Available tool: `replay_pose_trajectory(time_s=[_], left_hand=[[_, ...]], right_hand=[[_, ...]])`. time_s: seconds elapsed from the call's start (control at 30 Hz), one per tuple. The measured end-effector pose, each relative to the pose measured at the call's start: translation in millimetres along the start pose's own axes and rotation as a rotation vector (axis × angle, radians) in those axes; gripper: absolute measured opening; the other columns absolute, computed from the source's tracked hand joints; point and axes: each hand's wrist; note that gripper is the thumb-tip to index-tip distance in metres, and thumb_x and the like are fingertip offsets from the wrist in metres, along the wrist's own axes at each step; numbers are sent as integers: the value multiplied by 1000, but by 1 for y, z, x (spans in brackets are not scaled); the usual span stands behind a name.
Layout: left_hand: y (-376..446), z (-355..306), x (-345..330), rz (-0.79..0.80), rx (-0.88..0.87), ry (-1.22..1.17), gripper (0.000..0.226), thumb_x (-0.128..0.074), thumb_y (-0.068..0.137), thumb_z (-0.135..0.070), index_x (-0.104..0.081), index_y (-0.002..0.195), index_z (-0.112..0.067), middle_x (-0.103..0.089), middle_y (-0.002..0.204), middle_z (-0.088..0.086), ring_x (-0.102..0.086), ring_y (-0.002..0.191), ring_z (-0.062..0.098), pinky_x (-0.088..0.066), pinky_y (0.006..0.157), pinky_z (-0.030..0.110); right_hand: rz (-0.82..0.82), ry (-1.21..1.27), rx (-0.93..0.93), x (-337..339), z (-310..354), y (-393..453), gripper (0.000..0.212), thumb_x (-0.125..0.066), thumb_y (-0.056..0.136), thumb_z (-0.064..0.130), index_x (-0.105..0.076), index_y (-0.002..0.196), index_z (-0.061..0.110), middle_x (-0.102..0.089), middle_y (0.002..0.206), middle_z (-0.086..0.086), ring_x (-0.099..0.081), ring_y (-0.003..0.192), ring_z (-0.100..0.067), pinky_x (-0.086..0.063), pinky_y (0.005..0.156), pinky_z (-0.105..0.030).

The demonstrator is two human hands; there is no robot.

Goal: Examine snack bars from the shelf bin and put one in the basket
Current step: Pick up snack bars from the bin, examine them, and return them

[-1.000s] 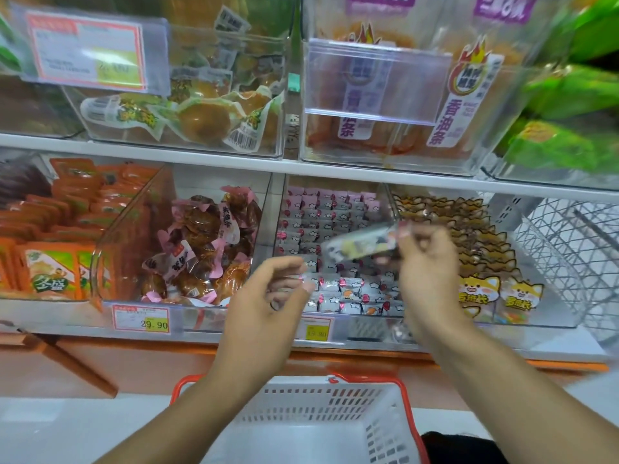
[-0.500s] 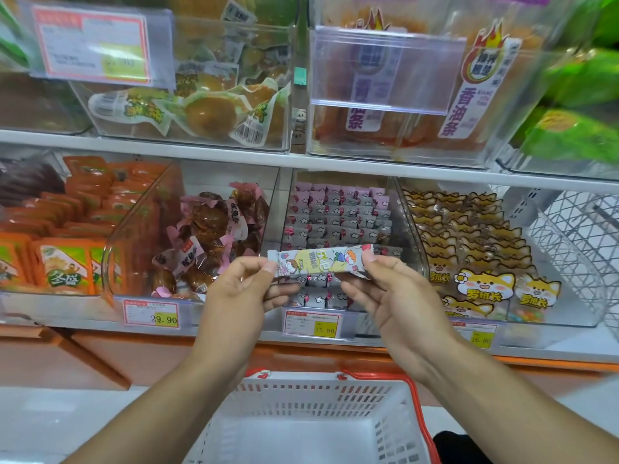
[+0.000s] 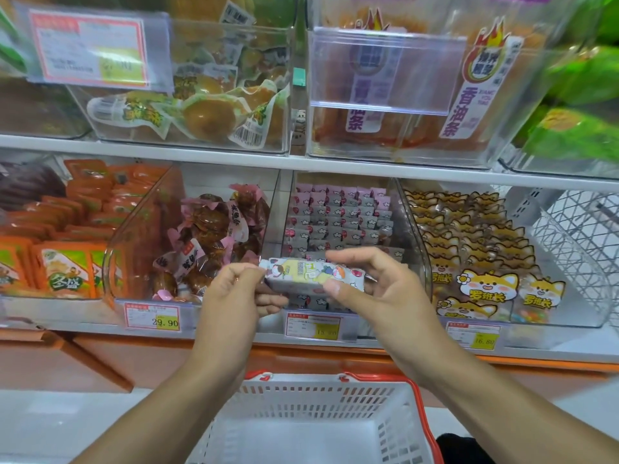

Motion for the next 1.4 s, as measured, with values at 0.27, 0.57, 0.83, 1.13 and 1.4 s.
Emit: replay_pose_trajectory(time_s=[0.27, 0.57, 0.83, 1.13, 1.4], left_hand=[[-10, -9, -9, 89, -126, 58, 35, -49, 103, -18, -78, 94, -35, -67, 68, 3, -73, 72, 20, -56, 63, 20], [-13, -11, -8, 52, -181, 110, 13, -61, 95, -22, -73, 97, -20, -76, 82, 5, -75, 80, 16, -56, 70, 18], [-7, -8, -3, 35, -36, 155, 39, -55, 101, -20, -72, 67, -27, -61, 63, 0, -61, 60, 11, -51, 58, 21], [2, -17, -3, 54, 463, -419, 18, -48, 96, -14, -56, 84, -3, -54, 54, 5, -63, 52, 16, -54, 48, 25], [-8, -21, -5, 227, 607, -483, 13, -57, 80, -10, -57, 90, -2, -58, 56, 7, -70, 61, 19, -58, 52, 27]], right_hand=[[-110, 406, -262, 3, -1, 6, 21, -77, 82, 21, -76, 99, 8, -78, 101, -12, -76, 86, -22, -59, 72, -22], [-65, 679, -329, 8, 5, 12, 24, -53, 101, 5, -65, 121, 1, -76, 110, -16, -74, 102, -27, -60, 80, -25], [-241, 580, -384, 10, -2, 13, 9, -70, 91, 13, -71, 97, 6, -79, 84, -4, -76, 75, -14, -59, 67, -20], [49, 389, -205, 19, 8, 18, 28, -46, 104, 5, -71, 115, 9, -72, 98, -11, -70, 82, -22, -59, 74, -28], [158, 63, 76, 32, 9, 22, 39, -86, 64, 20, -69, 99, 20, -76, 111, -3, -73, 100, -22, -61, 79, -29]])
Point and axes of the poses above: each hand's wrist, its own y-axis towards the middle knuckle, its own x-axis out of the back of the hand, z = x × y
